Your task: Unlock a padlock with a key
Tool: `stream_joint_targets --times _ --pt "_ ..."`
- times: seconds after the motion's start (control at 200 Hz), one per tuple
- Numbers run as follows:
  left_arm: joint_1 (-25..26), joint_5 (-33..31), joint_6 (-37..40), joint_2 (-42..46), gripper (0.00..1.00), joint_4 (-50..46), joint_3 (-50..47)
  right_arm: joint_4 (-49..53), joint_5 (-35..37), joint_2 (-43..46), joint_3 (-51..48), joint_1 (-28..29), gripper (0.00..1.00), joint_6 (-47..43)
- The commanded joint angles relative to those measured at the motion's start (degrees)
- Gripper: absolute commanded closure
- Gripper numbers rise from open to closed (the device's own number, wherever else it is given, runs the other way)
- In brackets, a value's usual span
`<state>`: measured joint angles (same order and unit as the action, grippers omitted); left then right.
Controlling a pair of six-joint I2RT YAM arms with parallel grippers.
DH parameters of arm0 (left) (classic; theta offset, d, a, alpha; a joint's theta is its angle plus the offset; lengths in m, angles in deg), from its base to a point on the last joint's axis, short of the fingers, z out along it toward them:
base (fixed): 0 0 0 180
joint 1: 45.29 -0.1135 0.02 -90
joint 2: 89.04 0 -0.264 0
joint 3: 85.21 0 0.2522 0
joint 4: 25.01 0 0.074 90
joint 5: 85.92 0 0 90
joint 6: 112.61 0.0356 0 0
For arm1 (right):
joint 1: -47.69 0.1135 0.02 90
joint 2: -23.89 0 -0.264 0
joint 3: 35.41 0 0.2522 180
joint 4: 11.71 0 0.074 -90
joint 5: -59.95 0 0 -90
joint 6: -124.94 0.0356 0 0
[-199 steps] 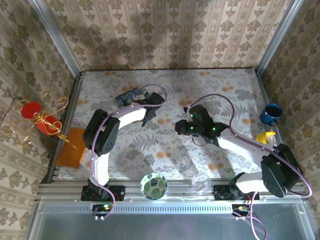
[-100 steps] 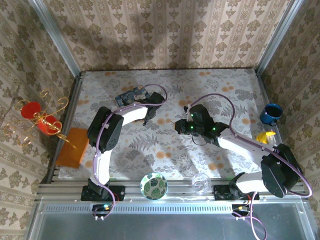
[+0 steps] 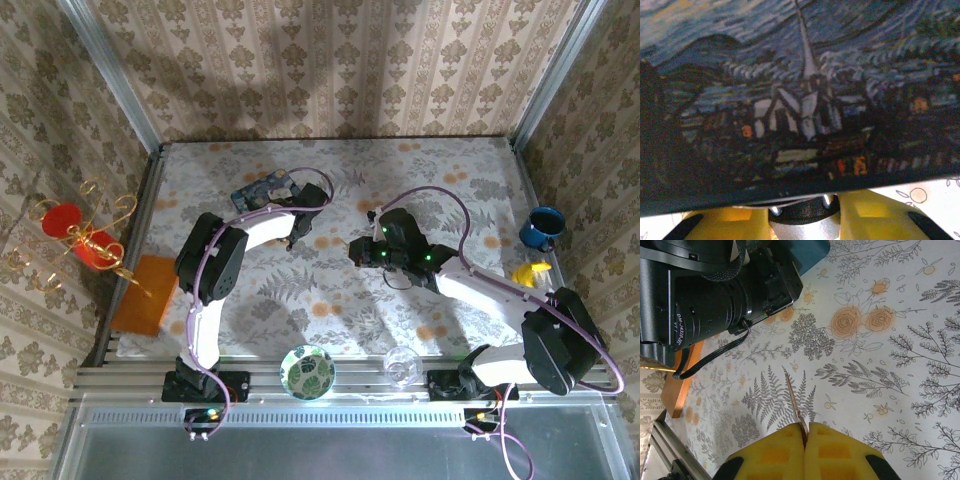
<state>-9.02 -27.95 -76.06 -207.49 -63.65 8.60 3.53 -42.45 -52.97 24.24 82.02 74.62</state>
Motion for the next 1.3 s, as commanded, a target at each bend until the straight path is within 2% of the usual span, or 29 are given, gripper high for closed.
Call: stream_joint_targets --times 0.0,0.09,0.3,0.45,0.555,0.73,0.945,1.15,1.295 --pt "-0.4 2.8 -0.7 -0.3 0.78 1.5 -1.3 -0.9 -0.4 0.5 -1.0 -0.2 1.0 0.8" --pt "-0.3 4.0 -0.8 0.5 0.88 1.5 -1.9 -0.7 -0.3 0.6 -1.1 -0.2 1.0 0.8" --pt "1.0 7.8 -3.4 3.9 0.88 1.8 -5.3 -1.5 -0.1 0.3 -2.6 -0.2 1.0 0.9" --pt "3.9 10.2 -8.0 6.9 0.9 2.2 -8.2 -3.4 -0.6 0.5 -4.8 -0.2 1.0 1.2" --pt "6.2 11.8 -13.0 8.7 0.95 1.2 -9.3 -5.8 -1.0 0.9 -7.2 -0.2 1.0 1.4" --pt "7.7 21.1 -17.3 11.1 0.95 5.6 -11.9 -12.7 -2.7 1.9 -12.8 -0.2 1.0 1.7" --pt "9.1 26.4 -19.0 12.7 0.93 6.6 -12.0 -20.6 -2.4 2.1 -19.0 -0.4 1.0 0.4" --pt "9.7 31.6 -20.5 13.5 0.93 8.3 -13.0 -28.8 -6.8 -2.5 -19.9 -0.7 1.0 -0.6" --pt "9.6 33.8 -20.8 13.6 0.93 9.6 -13.4 -34.3 -8.5 -8.9 -19.2 -0.7 1.0 0.6"
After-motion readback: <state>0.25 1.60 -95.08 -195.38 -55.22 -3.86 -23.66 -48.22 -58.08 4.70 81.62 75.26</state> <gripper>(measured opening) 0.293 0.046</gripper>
